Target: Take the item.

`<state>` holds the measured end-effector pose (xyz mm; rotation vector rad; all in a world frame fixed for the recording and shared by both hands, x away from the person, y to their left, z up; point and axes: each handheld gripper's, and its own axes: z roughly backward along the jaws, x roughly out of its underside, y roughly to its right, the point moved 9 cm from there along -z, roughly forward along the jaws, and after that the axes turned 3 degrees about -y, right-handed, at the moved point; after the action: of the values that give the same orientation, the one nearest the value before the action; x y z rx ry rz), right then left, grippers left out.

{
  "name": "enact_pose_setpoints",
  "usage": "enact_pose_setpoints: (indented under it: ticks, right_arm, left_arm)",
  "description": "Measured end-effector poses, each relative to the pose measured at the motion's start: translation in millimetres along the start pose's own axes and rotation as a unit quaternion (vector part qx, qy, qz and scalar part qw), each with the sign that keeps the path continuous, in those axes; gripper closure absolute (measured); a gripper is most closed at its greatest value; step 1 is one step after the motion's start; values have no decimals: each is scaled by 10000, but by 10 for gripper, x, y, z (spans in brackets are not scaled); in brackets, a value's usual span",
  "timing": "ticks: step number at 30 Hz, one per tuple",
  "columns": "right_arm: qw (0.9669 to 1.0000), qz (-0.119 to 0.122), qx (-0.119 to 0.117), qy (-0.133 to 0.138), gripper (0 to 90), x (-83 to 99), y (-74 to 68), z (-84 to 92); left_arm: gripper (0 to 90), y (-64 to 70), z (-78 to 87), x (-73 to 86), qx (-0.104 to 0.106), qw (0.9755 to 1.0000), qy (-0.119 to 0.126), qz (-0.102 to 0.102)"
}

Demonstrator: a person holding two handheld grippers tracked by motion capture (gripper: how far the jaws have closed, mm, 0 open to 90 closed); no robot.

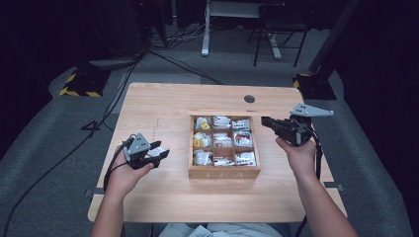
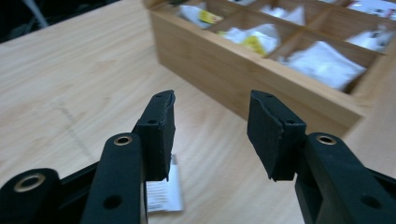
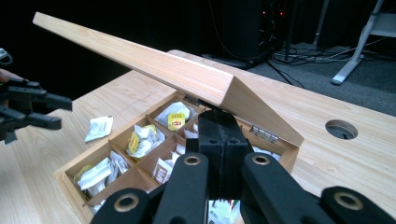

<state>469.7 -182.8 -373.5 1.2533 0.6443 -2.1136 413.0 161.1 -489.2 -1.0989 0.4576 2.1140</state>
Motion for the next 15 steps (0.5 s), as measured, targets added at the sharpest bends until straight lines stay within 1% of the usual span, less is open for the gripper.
enact_pose_setpoints:
  ticks: [2, 6, 9, 11, 12, 15]
  right_arm:
    - [10000, 1, -2, -18, 897, 9, 3, 10]
    - [10000, 14, -1, -21, 897, 12, 10, 21]
    - [10000, 19, 12, -26, 897, 11, 10, 21]
    - [10000, 22, 6, -32, 897, 12, 10, 22]
    - [10000, 23, 6, -35, 897, 14, 9, 22]
    - [10000, 13, -4, -61, 897, 22, 3, 26]
  left_arm:
    - [520, 120, -35, 74, 151, 9997, -147, -118]
    - [507, 262, -71, 245, 302, 9988, -361, -94]
    - [506, 316, -84, 320, 415, 9983, -403, -50]
    - [507, 324, -100, 356, 448, 9979, -462, -73]
    - [507, 331, -111, 368, 472, 9977, -481, -34]
    - [496, 330, -139, 405, 511, 9970, -578, -16]
